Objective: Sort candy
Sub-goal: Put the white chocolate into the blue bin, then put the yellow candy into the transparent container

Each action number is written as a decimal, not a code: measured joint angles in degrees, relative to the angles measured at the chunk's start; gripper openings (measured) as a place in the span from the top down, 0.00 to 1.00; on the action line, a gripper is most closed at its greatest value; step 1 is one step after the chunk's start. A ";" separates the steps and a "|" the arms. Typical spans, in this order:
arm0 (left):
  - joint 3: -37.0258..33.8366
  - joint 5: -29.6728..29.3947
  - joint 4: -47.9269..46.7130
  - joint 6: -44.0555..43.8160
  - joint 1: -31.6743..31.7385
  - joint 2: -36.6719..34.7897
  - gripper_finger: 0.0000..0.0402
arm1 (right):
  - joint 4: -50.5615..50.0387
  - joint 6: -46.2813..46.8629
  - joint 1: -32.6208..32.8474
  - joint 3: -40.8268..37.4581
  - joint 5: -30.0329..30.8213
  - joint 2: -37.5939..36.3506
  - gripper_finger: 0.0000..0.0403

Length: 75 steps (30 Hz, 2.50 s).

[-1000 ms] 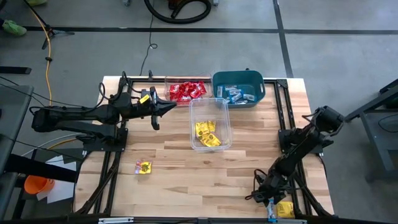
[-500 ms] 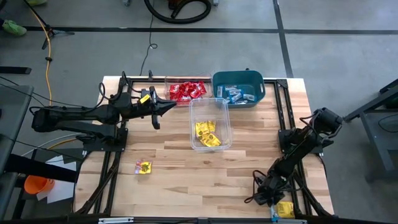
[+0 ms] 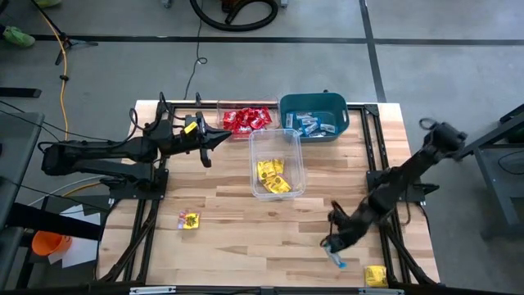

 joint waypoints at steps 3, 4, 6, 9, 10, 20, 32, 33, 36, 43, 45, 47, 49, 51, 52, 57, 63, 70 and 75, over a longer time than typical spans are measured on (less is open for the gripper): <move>0.00 0.01 0.07 -0.03 0.72 -0.01 1.00 | 2.99 -12.41 -3.17 0.00 3.83 -6.24 0.99; 0.00 0.01 0.17 -0.17 0.86 0.00 1.00 | 4.09 -16.66 -4.15 0.00 4.80 -8.13 1.00; 0.00 0.01 0.35 -1.23 1.15 -0.01 1.00 | 7.38 -25.18 -6.38 0.03 6.27 -11.19 1.00; 0.00 0.23 0.35 -2.60 1.24 -0.01 1.00 | 12.10 -35.84 -10.91 0.09 6.39 -14.35 1.00; 0.00 0.30 0.45 -2.90 1.24 0.00 1.00 | 14.18 -38.94 -12.67 0.09 6.53 -15.09 1.00; 0.00 2.22 8.10 -3.03 0.52 0.01 1.00 | 21.28 -77.04 -30.77 8.87 7.70 -15.95 1.00; 0.00 3.24 10.71 -3.06 -0.10 -0.01 1.00 | 12.02 -100.77 -42.28 19.50 6.86 -15.99 1.00; 0.00 3.22 10.67 -3.06 -0.27 0.01 1.00 | 11.13 -100.74 -42.66 19.49 6.27 -15.99 1.00; 0.00 3.23 10.69 -3.06 -0.59 0.01 1.00 | 10.21 -100.38 -43.28 18.66 5.51 -15.99 1.00; 0.00 3.22 10.67 -3.06 -1.30 0.01 1.00 | 12.61 -104.55 -46.87 17.92 6.95 -15.97 1.00; 0.00 3.22 10.64 -3.04 -1.27 0.01 1.00 | 16.16 -106.67 -49.84 17.90 9.68 -15.97 1.00; 0.00 3.22 10.64 -3.06 -1.27 0.01 1.00 | 19.33 -108.28 -53.37 17.90 12.64 -15.99 1.00; 0.00 3.22 10.62 -3.06 -1.27 0.01 1.00 | 19.59 -109.73 -57.37 18.33 14.89 -15.99 1.00; 0.00 3.22 10.60 -3.08 -1.27 0.01 1.00 | 17.79 -110.09 -61.63 19.13 17.56 -15.99 1.00; 0.00 3.22 10.60 -3.12 -1.27 0.01 1.00 | 16.56 -109.72 -63.76 19.38 19.42 -15.90 1.00; 0.00 3.22 10.55 -4.00 -1.27 0.01 1.00 | 4.86 -100.96 -72.37 19.54 25.85 -15.05 1.00; 0.00 3.22 10.51 -4.57 -1.27 0.01 1.00 | -9.19 -89.31 -77.31 19.50 25.71 -10.05 1.00; 0.00 3.22 10.12 -5.99 -1.27 0.01 1.00 | -14.65 -84.09 -79.27 19.47 22.71 -2.34 0.86; 0.00 4.37 10.08 -6.05 -1.25 0.01 1.00 | -14.32 -79.99 -80.68 19.47 20.95 -1.85 0.61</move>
